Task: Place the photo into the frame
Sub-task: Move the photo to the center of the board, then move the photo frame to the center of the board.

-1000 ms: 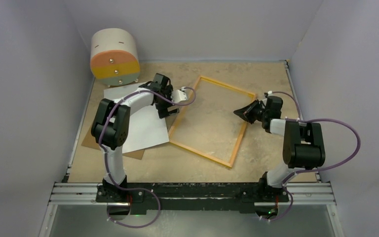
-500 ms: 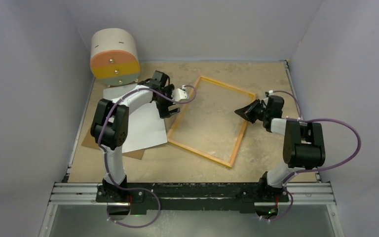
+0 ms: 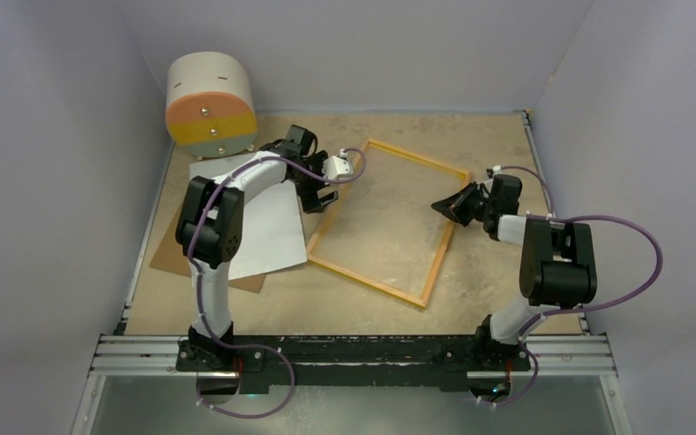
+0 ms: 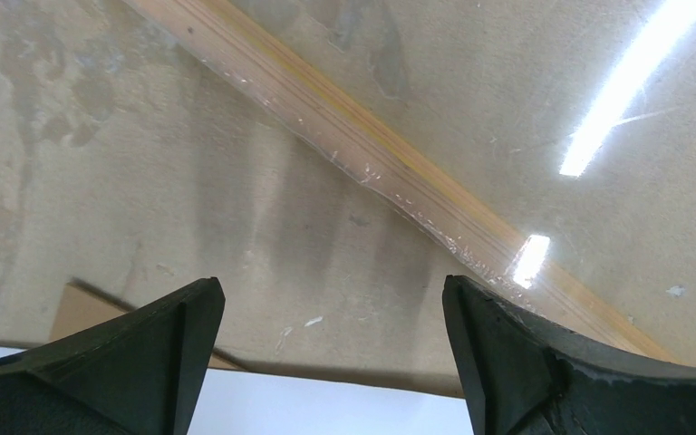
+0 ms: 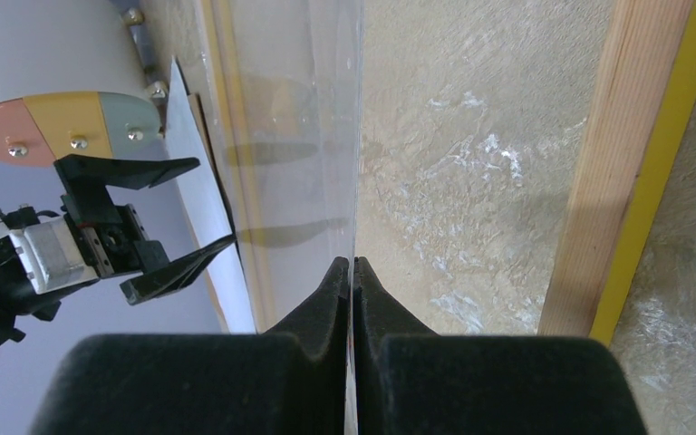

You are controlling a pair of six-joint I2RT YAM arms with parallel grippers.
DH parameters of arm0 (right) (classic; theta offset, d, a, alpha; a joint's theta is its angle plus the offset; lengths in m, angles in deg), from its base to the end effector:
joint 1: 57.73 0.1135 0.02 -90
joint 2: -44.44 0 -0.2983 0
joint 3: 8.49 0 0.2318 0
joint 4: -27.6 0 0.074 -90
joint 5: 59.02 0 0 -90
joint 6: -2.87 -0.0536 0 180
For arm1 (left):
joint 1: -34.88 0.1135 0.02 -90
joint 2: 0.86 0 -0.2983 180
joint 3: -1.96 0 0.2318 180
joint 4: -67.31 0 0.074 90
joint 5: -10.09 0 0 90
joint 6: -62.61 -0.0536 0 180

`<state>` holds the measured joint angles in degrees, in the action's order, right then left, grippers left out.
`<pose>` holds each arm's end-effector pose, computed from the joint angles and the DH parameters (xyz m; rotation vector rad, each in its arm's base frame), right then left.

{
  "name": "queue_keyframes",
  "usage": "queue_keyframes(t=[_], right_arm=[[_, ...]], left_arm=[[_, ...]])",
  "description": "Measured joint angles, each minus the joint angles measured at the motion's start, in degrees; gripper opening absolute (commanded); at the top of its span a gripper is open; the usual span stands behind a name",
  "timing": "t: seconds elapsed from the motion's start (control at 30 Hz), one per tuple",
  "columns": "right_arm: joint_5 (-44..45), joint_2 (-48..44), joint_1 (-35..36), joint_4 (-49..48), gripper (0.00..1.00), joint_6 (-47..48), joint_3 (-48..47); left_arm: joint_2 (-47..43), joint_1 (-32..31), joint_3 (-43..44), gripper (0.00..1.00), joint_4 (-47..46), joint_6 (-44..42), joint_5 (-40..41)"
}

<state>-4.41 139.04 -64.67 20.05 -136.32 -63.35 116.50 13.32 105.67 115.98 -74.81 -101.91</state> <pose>0.3232 -0.0081 0.1999 0.6860 2.1019 1.0813 0.4017 -0.1803 0.2142 1.5556 2.0471 -0.3450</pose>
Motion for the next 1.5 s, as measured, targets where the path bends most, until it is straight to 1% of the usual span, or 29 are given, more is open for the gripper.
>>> queue_keyframes(t=[1.0,1.5], right_arm=[[-0.22,0.76,-1.81,3.06,0.0,2.19,-1.66],[-0.46,0.76,-3.02,3.98,0.0,3.54,-2.36]], left_arm=[[0.98,-0.39,-0.52,0.97,0.52,0.55,-0.96],[0.98,-1.79,-0.55,0.96,0.52,0.52,-0.9]])
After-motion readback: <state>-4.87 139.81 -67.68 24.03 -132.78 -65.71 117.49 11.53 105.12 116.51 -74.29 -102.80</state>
